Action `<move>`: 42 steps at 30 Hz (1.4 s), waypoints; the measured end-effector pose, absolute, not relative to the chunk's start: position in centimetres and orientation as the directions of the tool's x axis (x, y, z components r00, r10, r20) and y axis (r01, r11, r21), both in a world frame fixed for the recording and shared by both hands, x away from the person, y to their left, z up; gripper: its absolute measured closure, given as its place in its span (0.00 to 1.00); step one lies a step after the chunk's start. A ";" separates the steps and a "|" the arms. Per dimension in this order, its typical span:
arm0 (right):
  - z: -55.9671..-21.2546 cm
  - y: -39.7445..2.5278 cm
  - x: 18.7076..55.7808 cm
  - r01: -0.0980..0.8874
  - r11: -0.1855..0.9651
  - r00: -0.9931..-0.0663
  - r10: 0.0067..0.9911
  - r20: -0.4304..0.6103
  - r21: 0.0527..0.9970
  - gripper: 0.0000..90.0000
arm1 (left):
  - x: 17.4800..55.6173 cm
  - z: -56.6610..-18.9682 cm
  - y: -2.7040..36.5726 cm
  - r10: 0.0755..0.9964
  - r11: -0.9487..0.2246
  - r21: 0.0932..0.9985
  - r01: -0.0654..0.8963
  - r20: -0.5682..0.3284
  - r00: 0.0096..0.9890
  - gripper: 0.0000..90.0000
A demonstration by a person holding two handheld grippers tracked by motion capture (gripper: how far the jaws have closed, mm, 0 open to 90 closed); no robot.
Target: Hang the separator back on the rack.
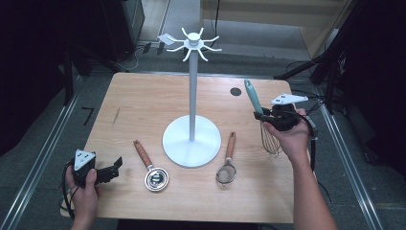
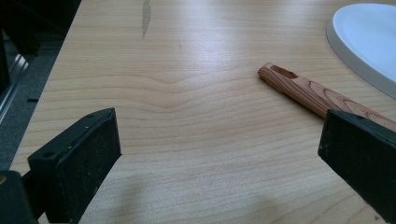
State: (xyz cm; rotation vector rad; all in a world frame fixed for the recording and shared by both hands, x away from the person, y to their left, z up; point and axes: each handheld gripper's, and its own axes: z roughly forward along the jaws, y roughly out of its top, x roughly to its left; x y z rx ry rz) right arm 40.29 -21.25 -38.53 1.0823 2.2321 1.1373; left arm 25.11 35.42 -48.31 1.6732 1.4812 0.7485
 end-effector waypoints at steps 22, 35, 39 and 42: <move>-35.8 -18.9 36.1 0.290 0.169 -0.583 0.812 0.034 0.942 0.79 | 25.1 -48.3 35.4 0.987 -0.034 0.842 0.538 -0.058 0.153 0.00; -34.7 -16.4 33.8 0.219 0.110 -0.592 0.805 0.043 0.969 0.79 | 25.1 -48.3 35.4 0.986 -0.032 0.843 0.536 -0.060 0.153 0.00; -34.4 -15.5 33.3 0.196 0.106 -0.596 0.802 0.033 0.975 0.79 | 25.1 -48.3 35.4 0.986 -0.032 0.844 0.536 -0.060 0.153 0.00; -34.2 -14.9 32.9 0.183 0.104 -0.612 0.791 0.030 0.978 0.79 | 25.1 -48.3 35.4 0.986 -0.032 0.844 0.536 -0.060 0.153 0.00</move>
